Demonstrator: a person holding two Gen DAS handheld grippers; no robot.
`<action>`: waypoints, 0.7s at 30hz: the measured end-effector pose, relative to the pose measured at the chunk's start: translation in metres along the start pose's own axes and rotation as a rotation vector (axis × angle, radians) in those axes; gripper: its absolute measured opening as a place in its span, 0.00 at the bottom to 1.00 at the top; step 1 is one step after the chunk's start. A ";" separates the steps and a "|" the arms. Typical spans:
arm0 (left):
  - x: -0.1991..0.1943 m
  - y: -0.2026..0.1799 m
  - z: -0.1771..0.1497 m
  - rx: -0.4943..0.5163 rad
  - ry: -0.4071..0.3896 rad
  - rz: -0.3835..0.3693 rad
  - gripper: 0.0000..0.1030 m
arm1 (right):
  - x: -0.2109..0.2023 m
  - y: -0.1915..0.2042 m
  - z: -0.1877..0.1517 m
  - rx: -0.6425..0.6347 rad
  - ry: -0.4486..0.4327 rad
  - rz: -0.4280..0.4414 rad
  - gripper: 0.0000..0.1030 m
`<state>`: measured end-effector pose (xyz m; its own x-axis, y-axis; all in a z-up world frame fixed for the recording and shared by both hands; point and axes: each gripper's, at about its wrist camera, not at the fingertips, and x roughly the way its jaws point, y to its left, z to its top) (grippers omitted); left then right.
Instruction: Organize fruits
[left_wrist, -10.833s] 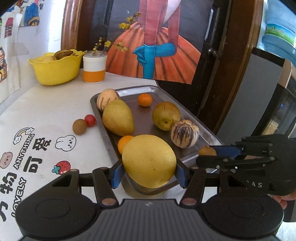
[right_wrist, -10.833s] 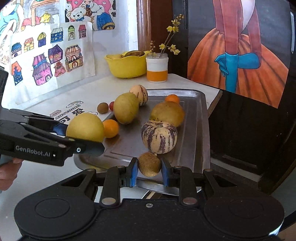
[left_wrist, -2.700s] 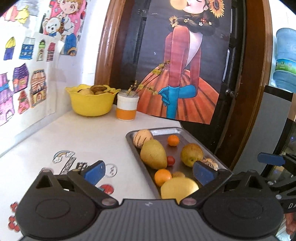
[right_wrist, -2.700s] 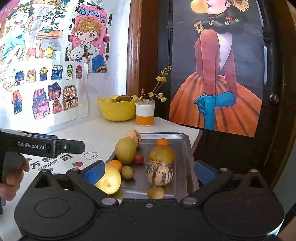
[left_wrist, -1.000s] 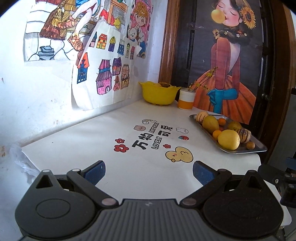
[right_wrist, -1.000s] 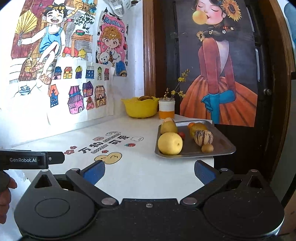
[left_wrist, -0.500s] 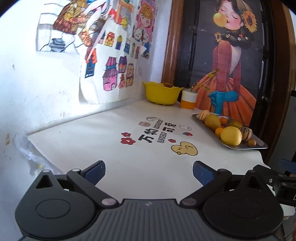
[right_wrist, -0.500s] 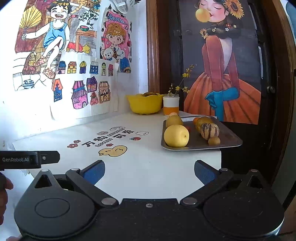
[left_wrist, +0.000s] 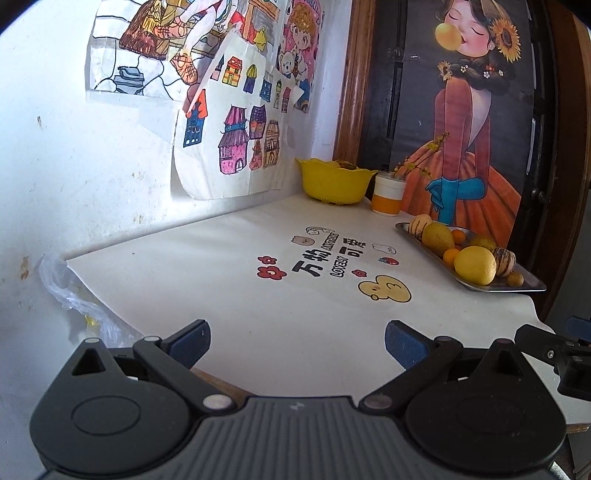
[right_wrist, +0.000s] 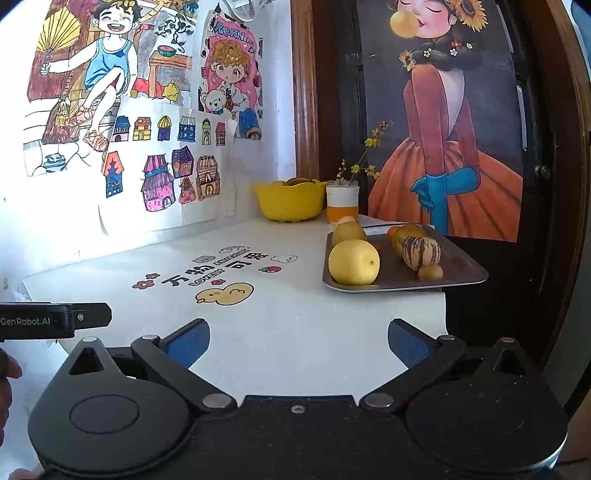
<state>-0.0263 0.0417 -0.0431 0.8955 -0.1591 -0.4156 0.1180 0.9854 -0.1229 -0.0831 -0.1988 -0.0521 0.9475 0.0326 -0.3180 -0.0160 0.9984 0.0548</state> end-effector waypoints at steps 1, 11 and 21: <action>0.000 0.000 0.000 0.002 0.001 0.000 1.00 | 0.000 0.000 0.000 -0.001 0.001 0.001 0.99; 0.002 0.000 -0.002 0.002 0.008 0.000 1.00 | 0.001 0.000 -0.001 -0.002 0.005 0.005 0.99; 0.003 0.000 -0.002 0.000 0.010 0.000 1.00 | 0.001 0.001 -0.001 -0.002 0.005 0.005 0.99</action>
<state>-0.0250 0.0408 -0.0460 0.8914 -0.1593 -0.4243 0.1179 0.9855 -0.1224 -0.0825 -0.1974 -0.0529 0.9458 0.0376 -0.3225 -0.0211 0.9983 0.0545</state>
